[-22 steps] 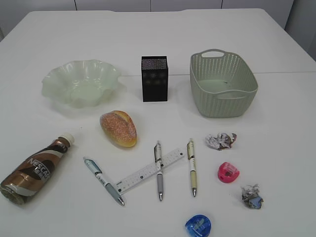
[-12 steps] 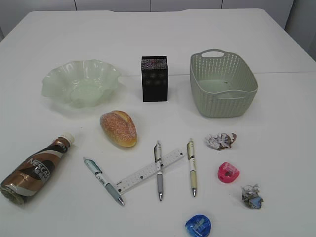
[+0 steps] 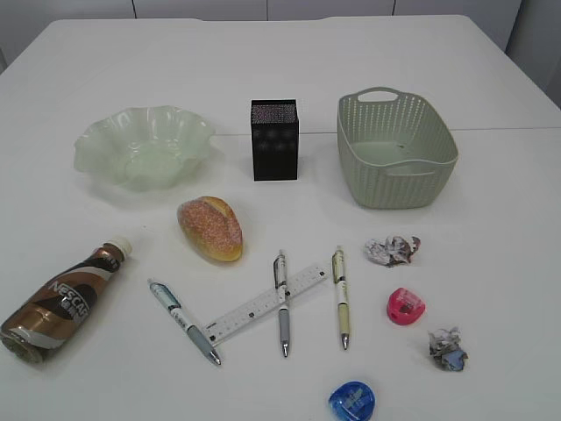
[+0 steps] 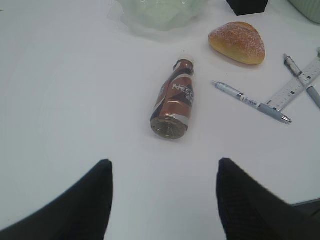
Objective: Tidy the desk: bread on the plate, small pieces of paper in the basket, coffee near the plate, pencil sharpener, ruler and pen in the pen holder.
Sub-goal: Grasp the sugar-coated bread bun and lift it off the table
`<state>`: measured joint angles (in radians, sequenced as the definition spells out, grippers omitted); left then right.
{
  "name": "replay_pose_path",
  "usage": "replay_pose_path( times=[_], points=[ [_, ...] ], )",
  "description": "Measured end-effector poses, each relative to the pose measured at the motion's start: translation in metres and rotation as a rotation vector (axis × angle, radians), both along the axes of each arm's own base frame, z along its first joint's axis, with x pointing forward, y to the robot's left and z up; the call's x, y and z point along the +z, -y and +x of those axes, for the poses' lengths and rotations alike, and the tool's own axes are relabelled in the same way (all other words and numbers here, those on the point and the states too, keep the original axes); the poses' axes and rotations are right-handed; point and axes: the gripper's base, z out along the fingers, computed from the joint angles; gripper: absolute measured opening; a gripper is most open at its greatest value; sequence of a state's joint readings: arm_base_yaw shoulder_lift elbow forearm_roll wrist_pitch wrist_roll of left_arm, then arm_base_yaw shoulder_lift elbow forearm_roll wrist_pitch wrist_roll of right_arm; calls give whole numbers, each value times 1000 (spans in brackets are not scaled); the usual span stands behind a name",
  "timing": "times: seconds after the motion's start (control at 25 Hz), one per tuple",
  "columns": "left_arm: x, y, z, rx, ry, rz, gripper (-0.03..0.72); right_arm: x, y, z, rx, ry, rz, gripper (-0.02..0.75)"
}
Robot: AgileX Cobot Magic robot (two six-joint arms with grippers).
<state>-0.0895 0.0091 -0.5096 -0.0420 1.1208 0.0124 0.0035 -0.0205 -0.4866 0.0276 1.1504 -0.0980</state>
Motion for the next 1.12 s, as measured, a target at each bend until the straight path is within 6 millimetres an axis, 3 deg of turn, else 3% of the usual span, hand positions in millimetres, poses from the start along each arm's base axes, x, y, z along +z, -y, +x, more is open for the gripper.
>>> replay_pose_path(
  times=[0.6,0.84,1.12],
  points=[
    [0,0,0,-1,0,-1,459,0,0,0,-1,2,2,480],
    [0,0,0,-1,0,-1,458,7,-8,0,16,6,143,480],
    [0,0,0,-1,0,-1,455,20,-19,37,103,-116,217,480]
  ],
)
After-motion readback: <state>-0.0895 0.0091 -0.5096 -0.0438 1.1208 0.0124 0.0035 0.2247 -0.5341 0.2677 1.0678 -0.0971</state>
